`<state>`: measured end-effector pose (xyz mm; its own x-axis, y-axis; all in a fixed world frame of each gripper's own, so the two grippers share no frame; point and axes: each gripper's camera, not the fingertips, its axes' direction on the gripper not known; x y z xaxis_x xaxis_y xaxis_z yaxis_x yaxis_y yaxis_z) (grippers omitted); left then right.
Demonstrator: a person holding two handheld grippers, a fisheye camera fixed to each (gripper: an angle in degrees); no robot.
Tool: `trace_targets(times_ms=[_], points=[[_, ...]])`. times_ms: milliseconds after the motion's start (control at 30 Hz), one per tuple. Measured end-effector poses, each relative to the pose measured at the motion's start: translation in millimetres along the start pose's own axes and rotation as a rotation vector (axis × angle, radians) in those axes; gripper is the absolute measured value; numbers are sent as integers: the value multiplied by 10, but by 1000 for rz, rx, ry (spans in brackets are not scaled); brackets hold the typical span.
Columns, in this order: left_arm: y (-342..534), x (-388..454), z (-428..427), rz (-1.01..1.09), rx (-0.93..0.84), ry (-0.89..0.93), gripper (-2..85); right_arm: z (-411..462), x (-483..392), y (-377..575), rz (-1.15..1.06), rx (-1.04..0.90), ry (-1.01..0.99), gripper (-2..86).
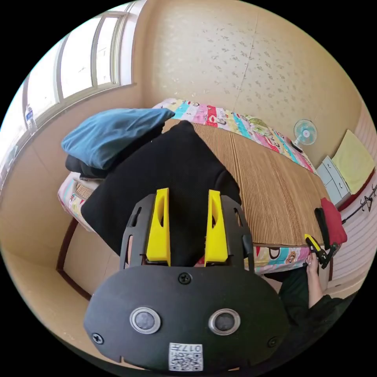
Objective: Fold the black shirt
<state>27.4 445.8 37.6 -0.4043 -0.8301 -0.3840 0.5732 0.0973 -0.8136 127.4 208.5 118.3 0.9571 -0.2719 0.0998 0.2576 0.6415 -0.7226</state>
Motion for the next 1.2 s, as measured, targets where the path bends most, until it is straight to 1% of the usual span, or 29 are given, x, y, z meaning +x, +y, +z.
trace_targets(times_ms=[100,133,167,233,267,300,333,367,433,500,567,600,633,700,733,800,867,933,967,1000,1033,1100,1133,1167,1200], points=[[162,47,-40,-103,118,-4,120,-5,246,133,39,9,-41,3],[174,76,-47,-116,114,-13,113,-6,294,162,45,12,-48,3],[195,132,-72,-133,111,-1,87,-8,392,219,58,21,-64,3],[261,127,-135,-216,147,96,50,-7,546,296,77,33,-89,3],[287,131,-184,-239,177,179,30,-5,649,344,90,41,-104,3],[289,176,-248,-236,201,252,15,3,745,386,95,48,-122,3],[285,219,-292,-229,212,281,11,6,792,405,98,51,-127,3],[261,363,-409,-194,241,322,4,9,883,442,101,55,-137,3],[177,712,-632,-91,283,344,-1,8,1015,500,107,63,-151,3],[4,1321,-946,85,342,379,-4,3,1182,571,114,71,-166,3],[-163,1782,-1134,209,380,449,-5,-7,1305,626,119,78,-178,3],[-290,2091,-1230,288,395,513,-5,-15,1386,663,124,83,-187,3],[-352,2238,-1272,319,401,552,-5,-20,1425,680,126,86,-192,3],[-529,2728,-1433,400,436,757,-6,-39,1573,743,128,91,-211,3],[-550,2835,-1475,420,449,813,-6,-43,1606,756,129,92,-214,3],[-541,3197,-1567,492,496,1007,-6,-59,1721,803,128,93,-215,3],[-467,3396,-1509,542,504,1090,-6,-68,1801,834,128,93,-216,3],[-345,3572,-1330,595,469,1058,-6,-74,1882,862,128,94,-219,3],[-264,3642,-1091,574,399,1007,-6,-77,1938,879,130,93,-223,4],[-175,3671,-768,518,302,950,-6,-79,1995,896,133,93,-230,4],[-118,3673,-576,483,246,921,-6,-79,2025,905,135,94,-234,4],[216,3602,271,342,13,839,-5,-78,2136,943,143,96,-250,4],[323,3572,476,310,-42,809,-5,-78,2161,953,145,97,-254,4],[546,3523,827,269,-138,724,-4,-76,2205,971,149,99,-259,4],[772,3506,1129,256,-242,594,-2,-73,2239,986,150,99,-260,5]])
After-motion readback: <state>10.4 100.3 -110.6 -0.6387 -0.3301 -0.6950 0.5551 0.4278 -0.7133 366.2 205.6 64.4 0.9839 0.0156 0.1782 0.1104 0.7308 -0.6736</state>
